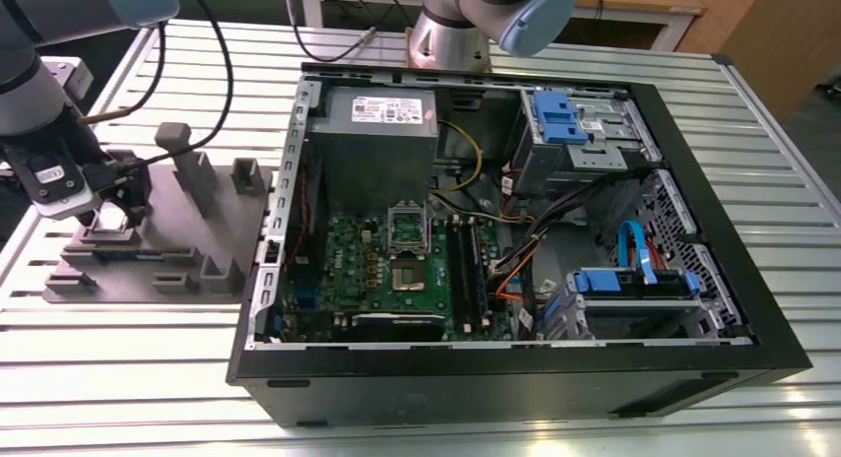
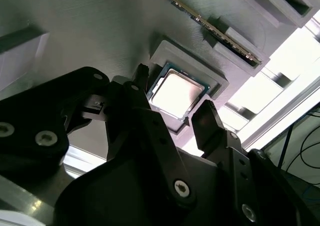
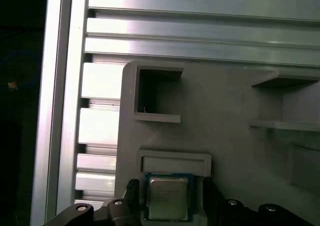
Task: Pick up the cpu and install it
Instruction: 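Pick up the cpu and move it towards the insertion slot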
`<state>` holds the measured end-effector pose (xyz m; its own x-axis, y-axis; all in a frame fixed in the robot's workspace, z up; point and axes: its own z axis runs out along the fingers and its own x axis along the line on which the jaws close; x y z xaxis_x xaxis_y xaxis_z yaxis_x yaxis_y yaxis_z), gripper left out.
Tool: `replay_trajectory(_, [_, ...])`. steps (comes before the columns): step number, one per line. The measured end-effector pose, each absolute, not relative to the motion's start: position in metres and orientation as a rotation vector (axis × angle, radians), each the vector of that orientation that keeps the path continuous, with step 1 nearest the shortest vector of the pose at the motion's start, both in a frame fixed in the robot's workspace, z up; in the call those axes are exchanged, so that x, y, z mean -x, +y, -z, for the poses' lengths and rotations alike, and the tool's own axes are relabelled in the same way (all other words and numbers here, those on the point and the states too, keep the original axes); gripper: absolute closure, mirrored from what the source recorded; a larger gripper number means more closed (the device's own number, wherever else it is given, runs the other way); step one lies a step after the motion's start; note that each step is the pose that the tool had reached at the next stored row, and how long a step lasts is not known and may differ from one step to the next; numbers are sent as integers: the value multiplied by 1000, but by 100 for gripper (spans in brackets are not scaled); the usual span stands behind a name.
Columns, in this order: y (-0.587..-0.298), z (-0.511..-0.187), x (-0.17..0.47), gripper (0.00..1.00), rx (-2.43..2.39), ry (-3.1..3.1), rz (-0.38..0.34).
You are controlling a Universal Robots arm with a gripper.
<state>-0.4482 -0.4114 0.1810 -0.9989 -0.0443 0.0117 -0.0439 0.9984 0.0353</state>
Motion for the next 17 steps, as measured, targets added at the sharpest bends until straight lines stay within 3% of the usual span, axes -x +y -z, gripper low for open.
replay_trajectory(4, [-411, -180, 448, 40, -69, -3128, 56])
replay_trajectory(6, [-411, -180, 448, 53, -69, -3128, 56])
replay_trajectory(17, [-411, -191, 448, 53, -66, -3128, 56])
